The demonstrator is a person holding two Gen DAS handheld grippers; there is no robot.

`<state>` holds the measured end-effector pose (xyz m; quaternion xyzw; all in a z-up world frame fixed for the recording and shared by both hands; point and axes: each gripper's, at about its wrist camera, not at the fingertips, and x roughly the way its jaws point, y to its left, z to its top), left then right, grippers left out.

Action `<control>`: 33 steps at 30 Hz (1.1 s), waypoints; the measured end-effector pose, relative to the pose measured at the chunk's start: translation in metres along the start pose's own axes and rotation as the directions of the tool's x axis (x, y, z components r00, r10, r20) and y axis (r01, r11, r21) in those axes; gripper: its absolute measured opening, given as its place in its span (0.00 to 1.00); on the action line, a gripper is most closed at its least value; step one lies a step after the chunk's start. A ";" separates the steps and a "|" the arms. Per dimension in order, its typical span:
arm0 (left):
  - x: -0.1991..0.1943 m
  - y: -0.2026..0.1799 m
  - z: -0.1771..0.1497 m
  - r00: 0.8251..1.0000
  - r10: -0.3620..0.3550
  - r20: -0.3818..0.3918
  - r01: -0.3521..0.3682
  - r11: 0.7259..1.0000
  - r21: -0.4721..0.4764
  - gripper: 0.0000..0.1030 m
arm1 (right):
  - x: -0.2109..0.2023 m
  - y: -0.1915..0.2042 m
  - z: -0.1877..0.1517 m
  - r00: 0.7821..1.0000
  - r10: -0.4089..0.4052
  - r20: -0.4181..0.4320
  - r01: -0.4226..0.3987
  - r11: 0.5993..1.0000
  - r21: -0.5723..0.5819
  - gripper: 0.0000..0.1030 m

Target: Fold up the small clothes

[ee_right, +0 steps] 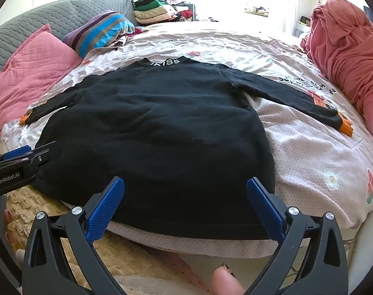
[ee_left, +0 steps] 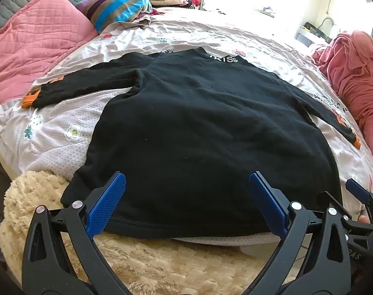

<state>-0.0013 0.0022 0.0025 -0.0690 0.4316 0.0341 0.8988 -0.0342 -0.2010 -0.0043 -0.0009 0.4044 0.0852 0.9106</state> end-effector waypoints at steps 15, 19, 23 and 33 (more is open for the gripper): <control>-0.003 0.002 0.002 1.000 0.003 0.004 -0.003 1.000 -0.002 0.91 | 0.001 0.000 0.003 1.000 -0.002 -0.006 0.002 1.000 -0.007 0.96; -0.002 0.002 0.002 1.000 0.003 0.004 -0.003 1.000 -0.001 0.91 | 0.000 0.000 0.002 1.000 -0.003 -0.002 0.003 1.000 -0.007 0.96; -0.003 0.002 0.002 1.000 0.004 0.004 -0.004 1.000 -0.001 0.91 | 0.001 -0.001 0.003 1.000 -0.004 0.000 0.004 1.000 -0.005 0.96; -0.002 0.002 0.002 1.000 0.004 0.003 -0.004 1.000 0.000 0.91 | 0.000 -0.001 0.004 1.000 -0.005 0.001 0.005 1.000 -0.009 0.96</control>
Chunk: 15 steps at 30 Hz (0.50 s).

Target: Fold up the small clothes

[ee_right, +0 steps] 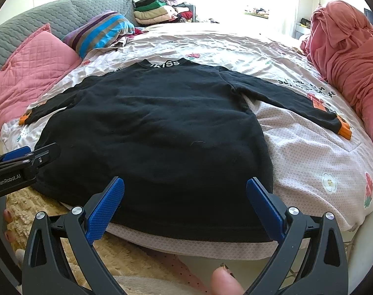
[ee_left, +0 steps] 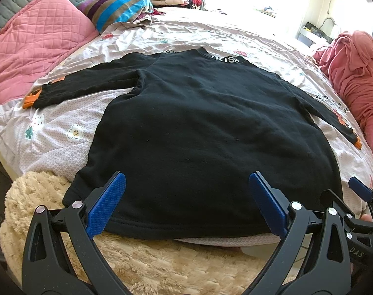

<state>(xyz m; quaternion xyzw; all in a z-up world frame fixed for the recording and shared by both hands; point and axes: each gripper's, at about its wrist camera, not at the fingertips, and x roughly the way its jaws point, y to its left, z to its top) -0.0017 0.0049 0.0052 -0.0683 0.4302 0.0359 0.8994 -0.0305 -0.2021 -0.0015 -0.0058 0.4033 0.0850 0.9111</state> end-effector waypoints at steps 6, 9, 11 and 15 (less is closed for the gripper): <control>0.000 0.000 0.000 1.000 0.001 -0.001 -0.001 1.000 0.000 0.91 | 0.000 -0.001 0.000 1.000 0.000 -0.001 0.000 1.000 0.001 0.96; 0.000 0.000 0.000 1.000 0.000 0.000 0.000 1.000 0.000 0.91 | 0.000 -0.001 -0.001 1.000 -0.001 0.000 0.001 1.000 0.000 0.96; 0.000 0.000 0.000 1.000 0.001 0.000 -0.001 1.000 -0.001 0.91 | 0.000 0.000 0.000 1.000 0.000 0.000 0.000 1.000 0.000 0.96; 0.000 0.000 0.000 1.000 0.001 0.001 -0.001 1.000 0.000 0.91 | 0.000 0.000 -0.001 1.000 0.000 0.000 0.000 1.000 -0.001 0.96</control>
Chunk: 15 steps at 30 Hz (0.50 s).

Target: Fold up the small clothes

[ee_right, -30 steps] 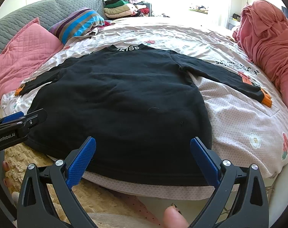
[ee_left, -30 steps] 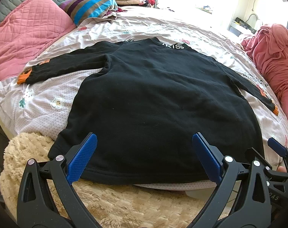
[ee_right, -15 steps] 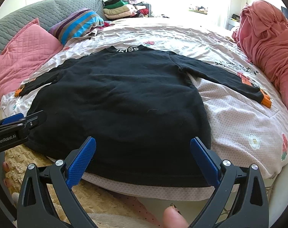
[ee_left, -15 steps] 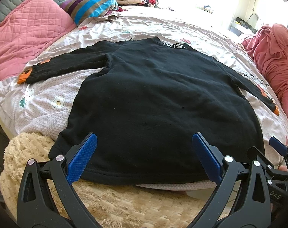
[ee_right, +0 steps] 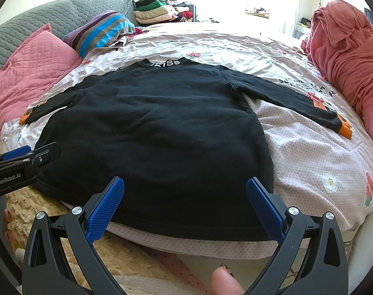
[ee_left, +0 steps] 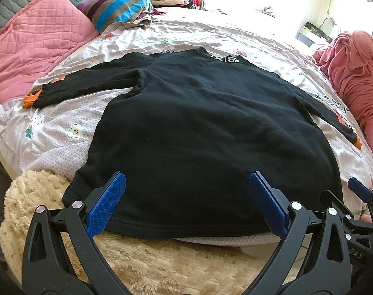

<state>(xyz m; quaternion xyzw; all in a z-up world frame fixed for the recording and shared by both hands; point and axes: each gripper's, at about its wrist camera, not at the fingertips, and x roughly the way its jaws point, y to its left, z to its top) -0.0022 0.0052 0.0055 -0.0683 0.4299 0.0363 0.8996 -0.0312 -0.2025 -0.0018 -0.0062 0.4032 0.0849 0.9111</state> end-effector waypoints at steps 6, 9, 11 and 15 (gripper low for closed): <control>0.000 0.001 -0.001 1.000 -0.002 -0.004 0.002 1.000 0.000 0.91 | 0.000 0.000 -0.001 1.000 0.000 0.000 0.000 1.000 -0.003 0.96; 0.000 0.000 -0.001 1.000 -0.002 -0.003 0.002 1.000 0.000 0.91 | 0.000 0.001 -0.001 1.000 0.001 0.002 -0.001 1.000 -0.003 0.96; 0.001 0.000 -0.002 1.000 -0.002 -0.003 0.002 1.000 0.000 0.91 | 0.000 0.000 0.000 1.000 0.004 0.003 -0.004 1.000 -0.005 0.96; 0.002 -0.001 -0.002 1.000 -0.002 -0.004 0.002 1.000 -0.001 0.91 | 0.001 0.000 0.004 1.000 0.005 0.009 -0.005 1.000 0.001 0.96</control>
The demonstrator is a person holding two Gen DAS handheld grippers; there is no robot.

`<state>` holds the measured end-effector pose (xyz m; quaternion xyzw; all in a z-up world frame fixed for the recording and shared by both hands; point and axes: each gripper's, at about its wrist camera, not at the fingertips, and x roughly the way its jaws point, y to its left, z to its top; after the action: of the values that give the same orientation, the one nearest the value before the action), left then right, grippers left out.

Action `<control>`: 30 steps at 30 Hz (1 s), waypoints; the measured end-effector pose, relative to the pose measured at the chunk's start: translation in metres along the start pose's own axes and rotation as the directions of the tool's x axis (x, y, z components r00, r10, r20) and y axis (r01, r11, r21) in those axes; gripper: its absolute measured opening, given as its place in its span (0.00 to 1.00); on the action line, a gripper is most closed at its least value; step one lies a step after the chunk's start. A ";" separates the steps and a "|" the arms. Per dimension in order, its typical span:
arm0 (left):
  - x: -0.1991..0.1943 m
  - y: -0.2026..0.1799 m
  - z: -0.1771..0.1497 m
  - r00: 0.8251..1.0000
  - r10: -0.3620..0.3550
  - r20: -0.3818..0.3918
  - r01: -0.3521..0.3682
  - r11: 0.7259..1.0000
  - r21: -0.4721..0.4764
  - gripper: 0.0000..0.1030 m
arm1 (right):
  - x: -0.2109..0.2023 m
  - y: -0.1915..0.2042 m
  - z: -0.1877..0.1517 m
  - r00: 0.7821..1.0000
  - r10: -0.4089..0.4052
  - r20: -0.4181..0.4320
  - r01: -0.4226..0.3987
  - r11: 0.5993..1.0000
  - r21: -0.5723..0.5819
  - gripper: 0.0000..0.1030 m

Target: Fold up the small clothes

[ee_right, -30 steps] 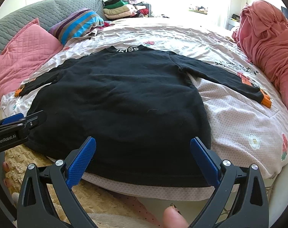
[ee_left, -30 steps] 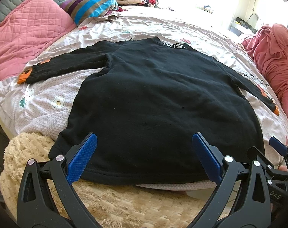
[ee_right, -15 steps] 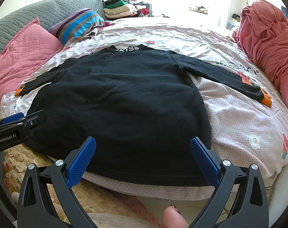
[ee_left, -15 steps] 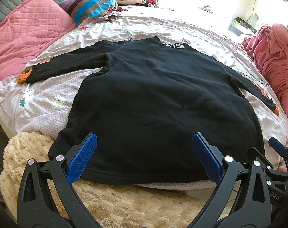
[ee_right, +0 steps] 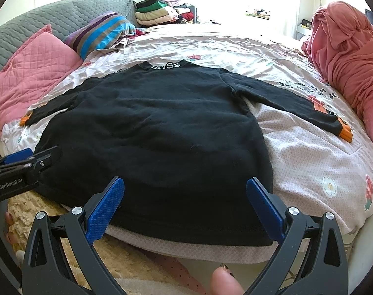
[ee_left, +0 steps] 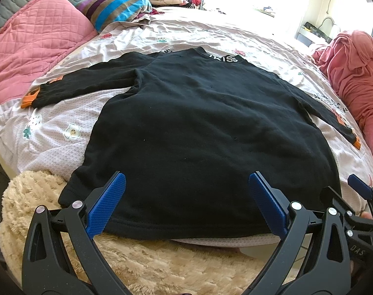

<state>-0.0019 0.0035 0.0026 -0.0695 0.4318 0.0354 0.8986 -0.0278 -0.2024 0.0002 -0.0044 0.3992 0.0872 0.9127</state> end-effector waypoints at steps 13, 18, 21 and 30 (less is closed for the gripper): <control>0.007 -0.002 0.021 1.000 -0.001 0.002 0.001 1.000 -0.010 0.91 | 0.014 -0.004 0.021 1.000 0.007 -0.002 -0.007 1.000 0.000 0.96; 0.014 -0.002 0.033 1.000 -0.004 -0.003 0.004 1.000 -0.008 0.91 | 0.021 -0.007 0.031 1.000 0.009 0.000 -0.009 1.000 0.006 0.96; 0.016 -0.001 0.039 1.000 -0.004 -0.001 0.004 1.000 -0.010 0.91 | 0.026 -0.008 0.037 1.000 0.011 -0.001 -0.011 1.000 0.007 0.96; 0.026 0.004 0.066 1.000 -0.003 0.003 0.003 1.000 -0.015 0.91 | 0.042 -0.011 0.055 1.000 0.011 0.009 -0.011 1.000 0.008 0.96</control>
<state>0.0648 0.0177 0.0227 -0.0768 0.4300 0.0374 0.8988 0.0420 -0.2027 0.0069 0.0018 0.3955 0.0907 0.9140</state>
